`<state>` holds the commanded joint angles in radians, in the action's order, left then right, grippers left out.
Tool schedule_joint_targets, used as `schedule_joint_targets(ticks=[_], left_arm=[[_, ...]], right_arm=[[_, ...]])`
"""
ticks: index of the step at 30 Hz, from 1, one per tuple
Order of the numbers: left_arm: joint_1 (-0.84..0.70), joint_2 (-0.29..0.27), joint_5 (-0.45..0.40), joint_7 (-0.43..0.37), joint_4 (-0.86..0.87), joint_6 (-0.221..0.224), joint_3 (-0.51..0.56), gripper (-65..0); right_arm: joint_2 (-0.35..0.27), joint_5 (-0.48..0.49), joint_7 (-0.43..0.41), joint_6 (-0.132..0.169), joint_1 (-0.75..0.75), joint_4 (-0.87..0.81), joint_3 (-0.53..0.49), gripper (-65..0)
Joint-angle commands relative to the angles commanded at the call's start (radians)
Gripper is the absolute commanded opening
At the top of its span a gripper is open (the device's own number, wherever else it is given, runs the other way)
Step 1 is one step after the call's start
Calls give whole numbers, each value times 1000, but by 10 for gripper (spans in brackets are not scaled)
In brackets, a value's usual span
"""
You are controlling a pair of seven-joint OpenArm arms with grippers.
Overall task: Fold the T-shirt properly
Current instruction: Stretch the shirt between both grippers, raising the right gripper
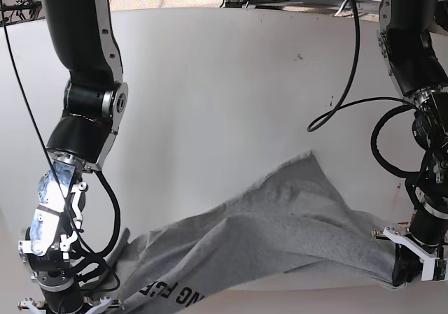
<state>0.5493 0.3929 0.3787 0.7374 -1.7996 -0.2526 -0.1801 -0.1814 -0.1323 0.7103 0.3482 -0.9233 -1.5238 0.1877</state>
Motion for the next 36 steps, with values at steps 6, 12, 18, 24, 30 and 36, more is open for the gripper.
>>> schedule_joint_targets(ticks=[6,12,18,24,30,36], left_arm=[[-7,24,12,-12,-23,-8,-15,-650],[-47,23,10,1,-38,-48,-29,-650],[-93,17,8,54,-70,-81,-35,-643],[-115,23,16,58,-85,-58,-30,-645],[-163,31,30,61,-81,-50,-51,-647],[-310,49,78,72,-83,-38,-108,-649]], right_arm=[[0,0,18,2,-1,-1,32,-641],[4,0,18,13,37,-44,22,-640],[13,-4,55,13,120,-97,19,-639],[29,-5,125,5,222,-123,34,-643],[36,-6,162,5,297,-146,36,-642],[48,-14,181,4,428,-219,47,-640]])
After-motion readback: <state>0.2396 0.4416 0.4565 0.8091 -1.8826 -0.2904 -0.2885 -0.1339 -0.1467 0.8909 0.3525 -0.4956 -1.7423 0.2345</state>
